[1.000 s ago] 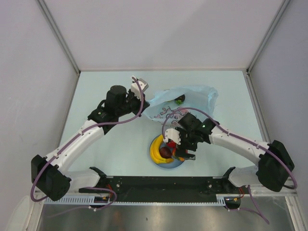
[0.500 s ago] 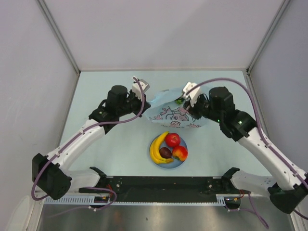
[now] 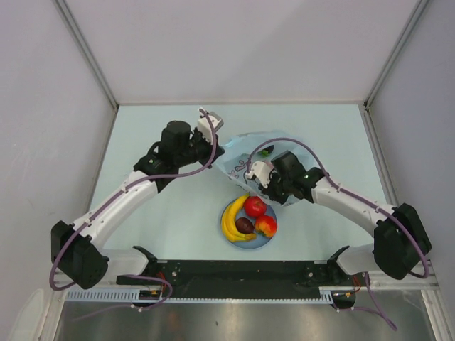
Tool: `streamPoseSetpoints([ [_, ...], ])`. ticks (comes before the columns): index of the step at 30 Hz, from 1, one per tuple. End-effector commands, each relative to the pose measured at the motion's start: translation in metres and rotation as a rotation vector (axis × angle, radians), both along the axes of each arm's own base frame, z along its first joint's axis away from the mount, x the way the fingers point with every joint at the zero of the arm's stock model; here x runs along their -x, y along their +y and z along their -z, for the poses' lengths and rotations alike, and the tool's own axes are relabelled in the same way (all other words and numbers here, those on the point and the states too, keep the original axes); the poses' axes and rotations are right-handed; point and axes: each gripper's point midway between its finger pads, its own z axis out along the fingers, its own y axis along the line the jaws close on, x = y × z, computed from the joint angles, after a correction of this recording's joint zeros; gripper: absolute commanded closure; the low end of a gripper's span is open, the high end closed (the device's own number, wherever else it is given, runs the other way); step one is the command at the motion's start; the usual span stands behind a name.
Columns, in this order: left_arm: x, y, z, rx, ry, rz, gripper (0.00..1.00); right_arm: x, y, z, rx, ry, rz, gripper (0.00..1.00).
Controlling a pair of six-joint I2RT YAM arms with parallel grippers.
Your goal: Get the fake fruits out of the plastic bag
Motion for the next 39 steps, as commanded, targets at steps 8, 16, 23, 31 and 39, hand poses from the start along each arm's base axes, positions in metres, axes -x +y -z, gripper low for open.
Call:
streamPoseSetpoints([
  [8,-0.027,0.014,0.037,-0.153,0.016,-0.079,1.0,-0.175,0.029,-0.042,-0.243,-0.24,0.241,0.68],
  [16,-0.058,0.007,0.016,-0.195,-0.074,-0.086,1.0,-0.254,0.023,-0.014,-0.286,-0.221,0.456,0.3],
  [23,-0.085,-0.002,-0.039,-0.049,-0.129,-0.203,1.0,-0.274,0.03,-0.048,-0.373,-0.287,0.416,0.33],
  [31,-0.107,-0.021,-0.063,0.049,-0.093,-0.24,1.0,-0.23,0.042,-0.081,-0.455,-0.213,0.239,0.45],
  [39,-0.107,-0.037,-0.102,0.123,-0.136,-0.189,1.0,-0.223,0.069,-0.061,-0.464,-0.245,0.098,0.55],
])
